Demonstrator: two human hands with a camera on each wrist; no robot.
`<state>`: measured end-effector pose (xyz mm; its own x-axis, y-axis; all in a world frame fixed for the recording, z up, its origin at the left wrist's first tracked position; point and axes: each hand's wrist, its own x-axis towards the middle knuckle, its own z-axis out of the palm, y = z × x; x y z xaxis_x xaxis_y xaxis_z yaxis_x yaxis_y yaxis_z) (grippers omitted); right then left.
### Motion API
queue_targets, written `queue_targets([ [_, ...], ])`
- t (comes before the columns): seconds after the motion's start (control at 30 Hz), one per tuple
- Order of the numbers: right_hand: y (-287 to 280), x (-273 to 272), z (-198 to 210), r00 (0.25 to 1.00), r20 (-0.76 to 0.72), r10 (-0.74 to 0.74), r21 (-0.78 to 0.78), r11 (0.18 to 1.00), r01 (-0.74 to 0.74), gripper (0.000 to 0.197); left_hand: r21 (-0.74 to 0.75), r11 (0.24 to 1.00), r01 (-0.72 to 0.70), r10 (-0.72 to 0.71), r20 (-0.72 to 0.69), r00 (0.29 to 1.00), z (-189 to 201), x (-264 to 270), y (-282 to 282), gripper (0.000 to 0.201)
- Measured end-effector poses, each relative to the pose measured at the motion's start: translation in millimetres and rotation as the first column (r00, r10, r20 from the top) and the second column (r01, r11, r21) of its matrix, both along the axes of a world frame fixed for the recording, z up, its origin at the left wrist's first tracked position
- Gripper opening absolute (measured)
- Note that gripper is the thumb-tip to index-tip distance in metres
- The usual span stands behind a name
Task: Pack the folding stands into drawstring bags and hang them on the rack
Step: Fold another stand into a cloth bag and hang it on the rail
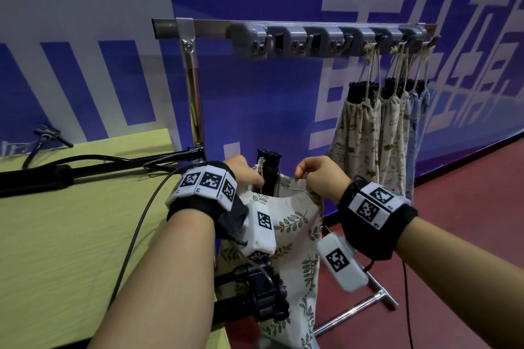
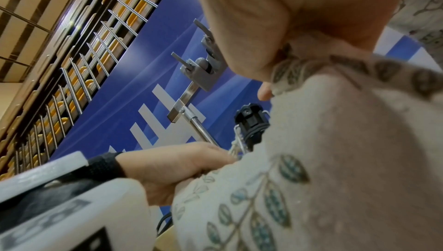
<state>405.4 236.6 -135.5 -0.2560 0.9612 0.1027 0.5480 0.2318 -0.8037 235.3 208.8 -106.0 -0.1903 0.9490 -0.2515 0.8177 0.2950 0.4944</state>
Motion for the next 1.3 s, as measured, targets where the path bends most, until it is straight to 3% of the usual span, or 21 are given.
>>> queue_targets([
  [0.1,4.5,4.4,-1.1,0.999,0.046,-0.014,-0.039,0.999,0.016,0.038,0.093,0.995,-0.047,0.047,0.006,0.999,-3.7,-3.3,5.7,0.021],
  [0.27,7.1,11.8,-4.2,0.982,0.187,-0.027,-0.123,0.991,0.051,0.029,0.262,0.956,-0.130,0.142,-0.028,0.989,-1.0,-7.1,7.9,0.032],
  [0.5,-4.1,14.5,-9.0,0.866,0.492,0.087,-0.201,0.980,0.015,0.025,0.370,0.908,-0.198,0.199,0.036,0.979,-1.8,-13.7,10.8,0.028],
  [0.57,-6.1,13.1,-7.3,0.824,0.558,0.098,-0.184,0.983,0.008,0.013,0.386,0.906,-0.172,0.201,-0.034,0.979,1.3,-11.7,9.3,0.025],
  [0.7,-5.3,11.5,0.9,0.834,0.546,0.078,-0.153,0.988,0.008,0.020,0.452,0.882,-0.135,0.204,-0.106,0.973,3.4,-10.6,9.8,0.023],
  [0.77,-2.2,11.6,7.2,0.874,0.481,0.062,-0.148,0.989,0.011,0.020,0.498,0.852,-0.162,0.210,-0.040,0.977,2.1,-11.2,10.4,0.025],
  [0.83,0.2,11.2,14.8,0.895,0.441,0.069,-0.142,0.990,-0.006,0.019,0.535,0.809,-0.243,0.205,0.129,0.970,1.3,-11.2,12.2,0.025],
  [0.93,1.2,11.0,23.6,0.866,0.482,0.129,-0.158,0.986,-0.059,0.012,0.512,0.756,-0.407,0.197,0.415,0.888,2.8,-13.5,15.9,0.021],
  [1.03,0.1,14.6,28.9,0.840,0.497,0.218,-0.270,0.959,-0.088,0.013,0.472,0.703,-0.532,0.206,0.581,0.787,8.7,-12.8,11.2,0.030],
  [1.13,0.3,18.9,29.7,0.754,0.623,0.210,-0.264,0.963,-0.051,0.015,0.451,0.650,-0.611,0.222,0.657,0.721,6.9,-14.9,11.6,0.034],
  [1.2,1.8,20.4,27.7,0.674,0.723,0.151,-0.204,0.979,-0.001,0.023,0.424,0.659,-0.621,0.215,0.686,0.695,4.9,-16.4,14.5,0.019],
  [1.3,6.1,23.1,22.7,0.615,0.785,0.071,-0.134,0.989,0.056,0.025,0.400,0.648,-0.648,0.183,0.744,0.643,10.9,-11.9,12.1,0.011],
])
